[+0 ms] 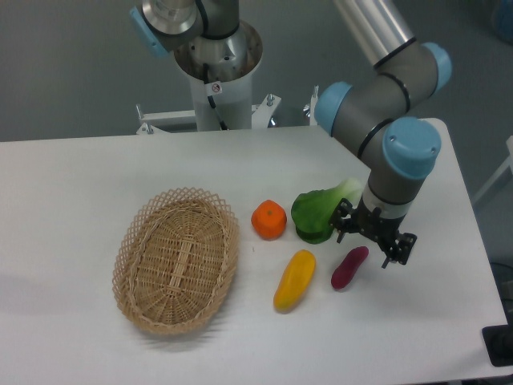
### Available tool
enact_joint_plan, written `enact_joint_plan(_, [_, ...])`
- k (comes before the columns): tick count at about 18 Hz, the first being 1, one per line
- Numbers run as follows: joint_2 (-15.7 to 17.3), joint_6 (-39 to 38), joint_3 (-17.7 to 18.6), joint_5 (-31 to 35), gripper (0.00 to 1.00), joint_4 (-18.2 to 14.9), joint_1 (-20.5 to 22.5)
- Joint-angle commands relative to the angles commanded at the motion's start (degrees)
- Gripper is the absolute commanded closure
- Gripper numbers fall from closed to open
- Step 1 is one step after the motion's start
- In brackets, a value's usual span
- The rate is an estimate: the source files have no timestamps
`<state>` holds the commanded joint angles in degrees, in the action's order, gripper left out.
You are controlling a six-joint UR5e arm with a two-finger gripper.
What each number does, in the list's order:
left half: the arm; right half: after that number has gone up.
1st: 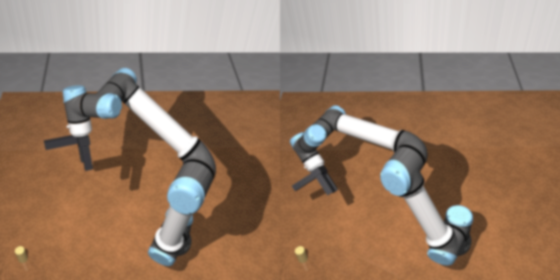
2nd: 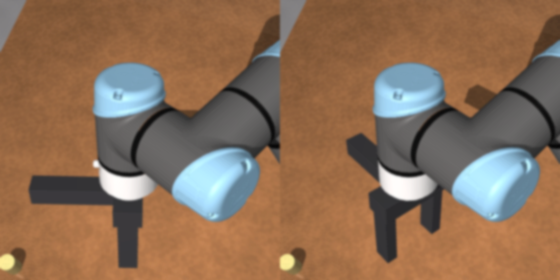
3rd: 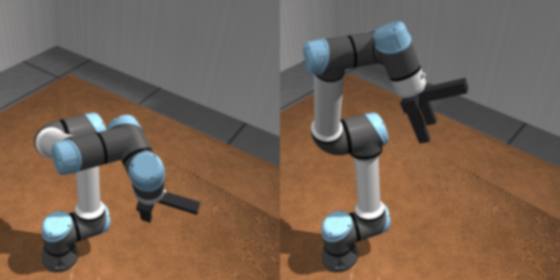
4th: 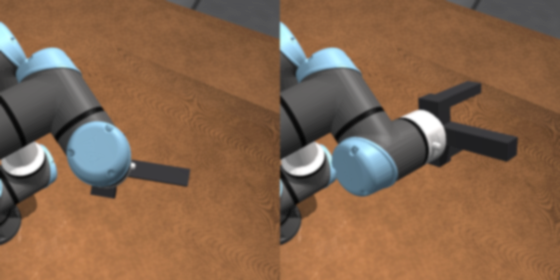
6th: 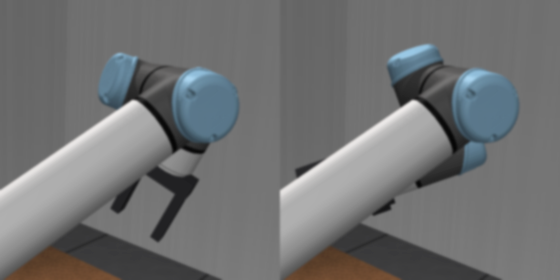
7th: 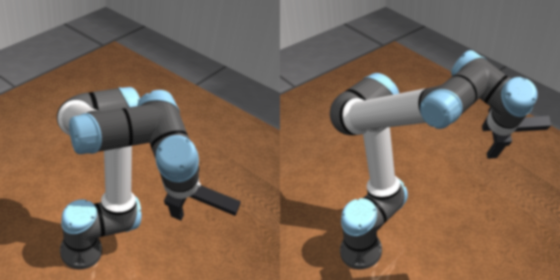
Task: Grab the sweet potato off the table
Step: 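Move the open gripper down toward the purple sweet potato, then lower the gripper around the sweet potato and close the fingers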
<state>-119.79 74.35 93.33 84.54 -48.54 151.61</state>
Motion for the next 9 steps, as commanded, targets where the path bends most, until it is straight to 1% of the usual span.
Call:
enact_joint_plan(2, [-0.01,0.26,1.06,1.93,0.00,0.73,0.00])
enact_joint_plan(4, [-0.36,0.27,1.94,2.38,0.00,1.25,-0.09])
enact_joint_plan(9, [-1.15,-0.26,2.21,2.82,0.00,1.43,-0.44])
